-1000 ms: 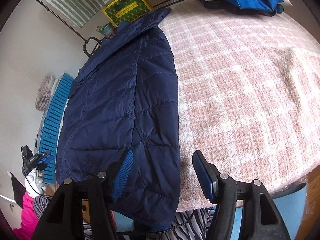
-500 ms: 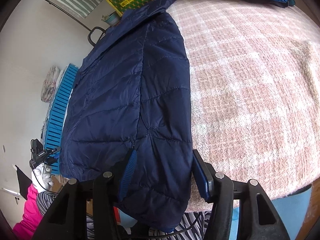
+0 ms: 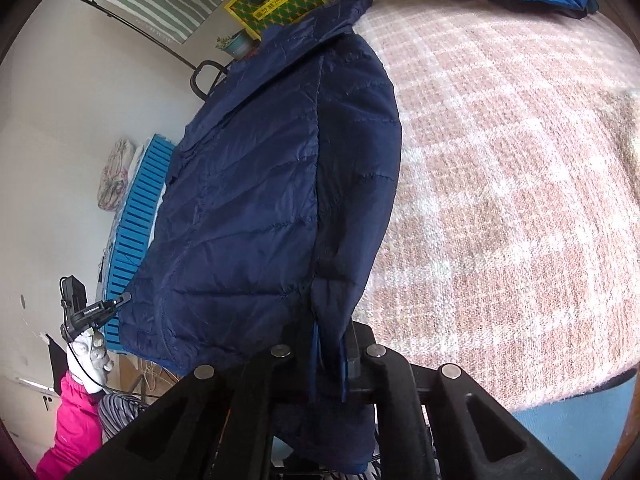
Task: Fold large clothes
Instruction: 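Grasp the jacket hem with the left tool while the right tool grasps it too, then lift the hem with both tools and fold it toward the collar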
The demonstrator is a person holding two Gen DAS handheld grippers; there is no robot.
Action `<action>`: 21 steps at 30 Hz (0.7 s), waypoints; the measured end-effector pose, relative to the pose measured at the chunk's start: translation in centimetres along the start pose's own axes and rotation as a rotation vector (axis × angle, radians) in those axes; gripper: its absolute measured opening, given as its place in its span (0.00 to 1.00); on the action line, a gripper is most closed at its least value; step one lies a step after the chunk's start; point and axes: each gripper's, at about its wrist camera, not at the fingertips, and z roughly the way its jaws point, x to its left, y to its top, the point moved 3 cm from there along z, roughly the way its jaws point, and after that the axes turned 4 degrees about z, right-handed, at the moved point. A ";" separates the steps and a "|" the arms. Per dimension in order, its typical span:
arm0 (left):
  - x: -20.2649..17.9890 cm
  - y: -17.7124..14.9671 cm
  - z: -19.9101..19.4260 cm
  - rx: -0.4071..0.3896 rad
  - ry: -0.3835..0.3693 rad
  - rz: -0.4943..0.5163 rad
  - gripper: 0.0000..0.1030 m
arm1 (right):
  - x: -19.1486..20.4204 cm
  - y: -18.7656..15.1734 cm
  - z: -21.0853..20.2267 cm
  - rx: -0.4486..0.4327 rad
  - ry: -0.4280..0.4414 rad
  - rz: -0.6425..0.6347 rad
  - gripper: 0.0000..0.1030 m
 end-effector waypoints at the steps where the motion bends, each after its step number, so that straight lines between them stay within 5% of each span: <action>1: -0.4 0.4 -0.8 -0.019 -0.003 -0.001 0.01 | 0.6 0.1 -0.5 -0.014 0.002 -0.014 0.05; 14: -3.4 4.6 -6.7 -0.211 -0.031 -0.030 0.00 | 5.9 2.0 -3.8 -0.088 0.020 -0.123 0.05; 17: -4.1 4.8 -6.5 -0.185 -0.060 -0.002 0.00 | 6.0 2.5 -4.4 -0.093 0.027 -0.142 0.05; 21: -2.8 3.6 -5.2 -0.184 0.038 -0.029 0.01 | 5.5 2.1 -3.6 -0.070 0.006 -0.173 0.05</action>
